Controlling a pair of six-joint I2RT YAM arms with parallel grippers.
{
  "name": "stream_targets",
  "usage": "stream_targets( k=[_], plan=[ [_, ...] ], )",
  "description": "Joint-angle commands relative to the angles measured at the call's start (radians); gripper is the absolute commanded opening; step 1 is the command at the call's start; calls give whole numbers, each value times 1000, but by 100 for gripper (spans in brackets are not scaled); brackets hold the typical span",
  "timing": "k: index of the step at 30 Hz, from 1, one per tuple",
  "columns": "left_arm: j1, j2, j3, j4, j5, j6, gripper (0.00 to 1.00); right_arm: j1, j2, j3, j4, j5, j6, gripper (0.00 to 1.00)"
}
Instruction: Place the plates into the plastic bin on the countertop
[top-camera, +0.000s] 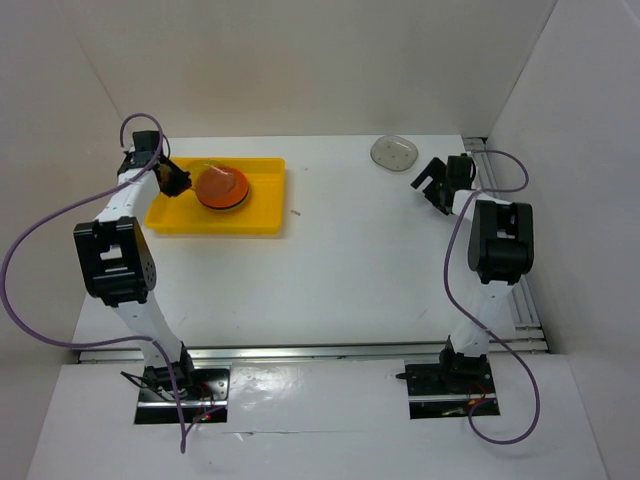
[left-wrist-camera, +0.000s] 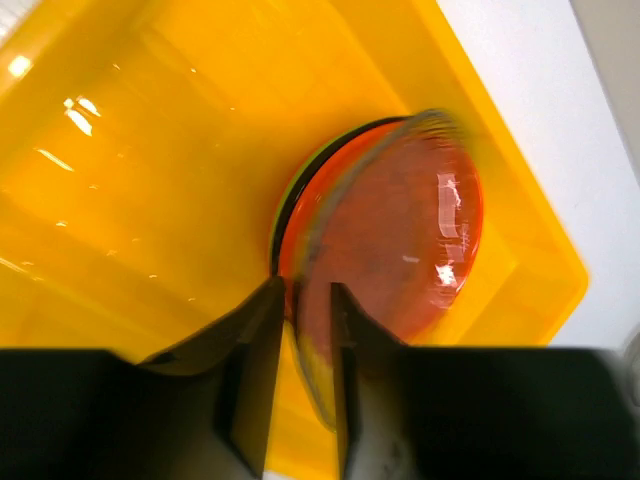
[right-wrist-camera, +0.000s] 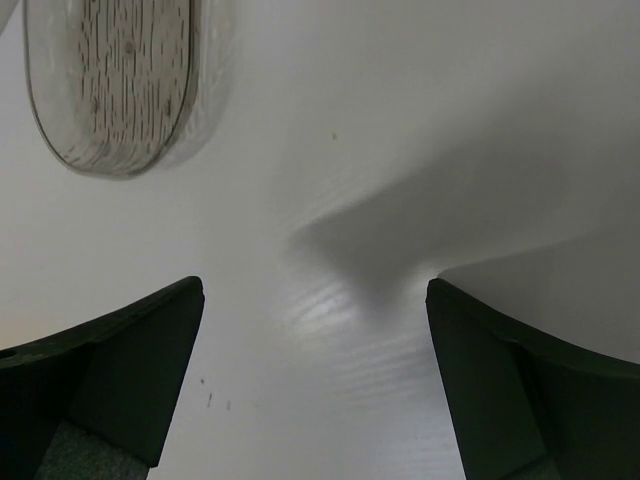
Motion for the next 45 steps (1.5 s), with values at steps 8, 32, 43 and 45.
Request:
stream_targets(
  k=[8, 32, 43, 45],
  plan=[
    [-8, 66, 52, -20, 65, 1, 78, -14, 217, 298, -117, -18, -1, 100],
    [-207, -82, 259, -285, 11, 223, 100, 16, 631, 669, -314, -154, 69, 12],
    [-427, -84, 235, -180, 218, 268, 100, 78, 160, 170, -60, -147, 93, 0],
    [-462, -85, 210, -141, 228, 268, 100, 108, 54, 0, 2, -147, 68, 0]
  ],
)
